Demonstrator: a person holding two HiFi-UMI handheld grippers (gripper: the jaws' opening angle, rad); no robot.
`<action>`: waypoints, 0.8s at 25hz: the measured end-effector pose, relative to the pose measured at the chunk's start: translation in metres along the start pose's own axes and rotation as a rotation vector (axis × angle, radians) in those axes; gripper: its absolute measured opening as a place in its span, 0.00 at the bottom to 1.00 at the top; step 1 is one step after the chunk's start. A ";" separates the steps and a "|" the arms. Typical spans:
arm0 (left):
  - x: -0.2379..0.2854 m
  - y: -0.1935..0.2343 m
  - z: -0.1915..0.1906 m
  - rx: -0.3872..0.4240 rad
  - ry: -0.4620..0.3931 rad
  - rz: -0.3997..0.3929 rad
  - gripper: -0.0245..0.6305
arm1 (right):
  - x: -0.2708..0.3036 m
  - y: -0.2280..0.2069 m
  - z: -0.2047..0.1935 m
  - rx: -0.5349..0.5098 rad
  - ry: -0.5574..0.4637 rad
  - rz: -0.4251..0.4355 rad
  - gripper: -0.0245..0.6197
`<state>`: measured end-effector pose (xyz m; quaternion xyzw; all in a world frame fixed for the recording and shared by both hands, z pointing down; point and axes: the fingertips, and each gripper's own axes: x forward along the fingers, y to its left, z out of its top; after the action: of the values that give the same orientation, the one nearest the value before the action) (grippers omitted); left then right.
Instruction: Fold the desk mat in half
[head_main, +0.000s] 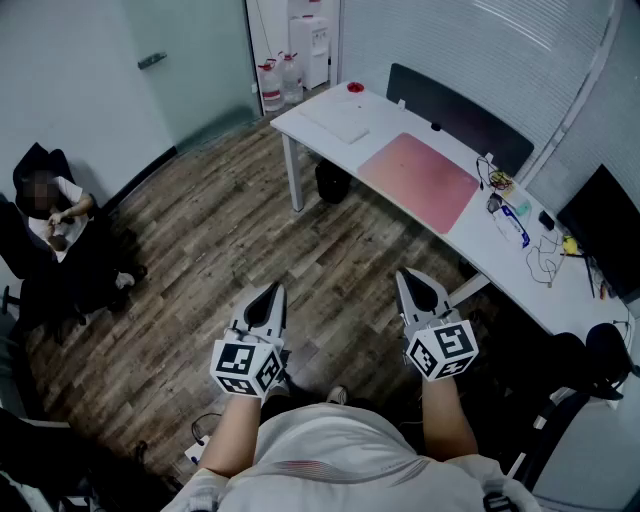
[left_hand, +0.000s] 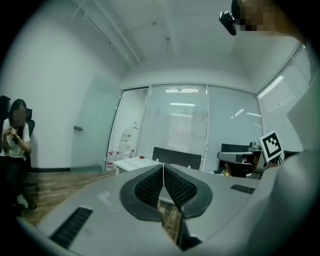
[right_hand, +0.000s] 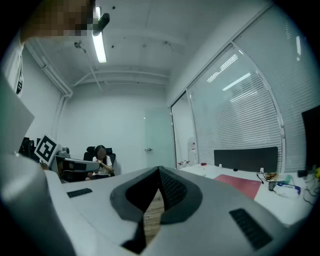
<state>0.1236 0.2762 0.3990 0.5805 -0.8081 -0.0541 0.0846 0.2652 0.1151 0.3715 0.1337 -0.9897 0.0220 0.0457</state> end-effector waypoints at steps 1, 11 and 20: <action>0.001 0.000 0.000 0.000 0.001 -0.004 0.06 | 0.000 0.000 0.000 -0.002 0.002 -0.002 0.12; 0.017 0.007 0.005 0.002 0.004 -0.032 0.06 | 0.015 -0.002 -0.003 -0.006 0.019 -0.015 0.12; 0.032 0.064 0.009 -0.034 -0.004 -0.040 0.06 | 0.056 0.007 -0.008 0.020 0.047 -0.052 0.12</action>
<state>0.0521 0.2666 0.4046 0.5948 -0.7955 -0.0708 0.0917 0.2104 0.1080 0.3846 0.1591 -0.9843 0.0337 0.0682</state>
